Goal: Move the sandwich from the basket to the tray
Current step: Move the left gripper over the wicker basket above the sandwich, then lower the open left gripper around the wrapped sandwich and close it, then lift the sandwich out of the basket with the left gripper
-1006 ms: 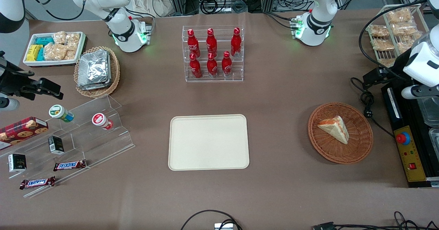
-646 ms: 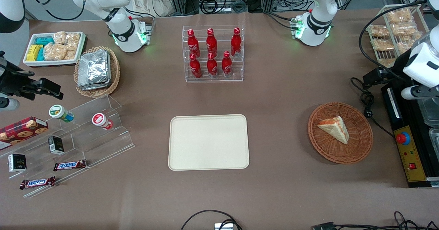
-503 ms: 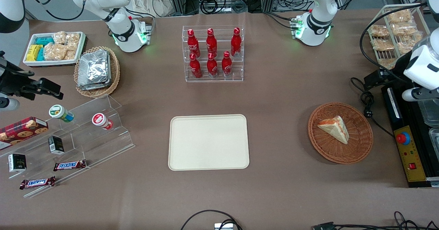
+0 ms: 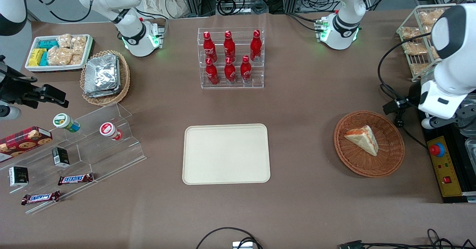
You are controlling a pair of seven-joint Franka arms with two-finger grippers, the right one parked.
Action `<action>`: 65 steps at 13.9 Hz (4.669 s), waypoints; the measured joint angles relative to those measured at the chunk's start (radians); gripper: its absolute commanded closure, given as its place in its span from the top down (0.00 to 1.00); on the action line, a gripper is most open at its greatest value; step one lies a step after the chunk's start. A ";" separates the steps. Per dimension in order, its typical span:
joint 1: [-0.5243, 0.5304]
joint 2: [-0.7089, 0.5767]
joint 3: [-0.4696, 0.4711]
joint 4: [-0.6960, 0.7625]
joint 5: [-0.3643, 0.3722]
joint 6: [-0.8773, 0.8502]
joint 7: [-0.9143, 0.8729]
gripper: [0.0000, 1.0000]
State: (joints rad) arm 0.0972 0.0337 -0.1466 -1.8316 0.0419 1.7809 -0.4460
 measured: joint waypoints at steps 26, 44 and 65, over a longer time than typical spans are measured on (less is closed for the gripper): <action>0.038 0.160 -0.008 -0.335 0.000 0.646 -0.642 1.00; 0.037 0.224 -0.008 -0.437 0.000 0.827 -0.651 1.00; -0.047 0.149 -0.015 -0.457 0.019 0.865 -0.615 0.04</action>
State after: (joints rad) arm 0.0498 0.1826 -0.1618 -2.2883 0.0609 2.6459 -1.0613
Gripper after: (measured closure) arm 0.797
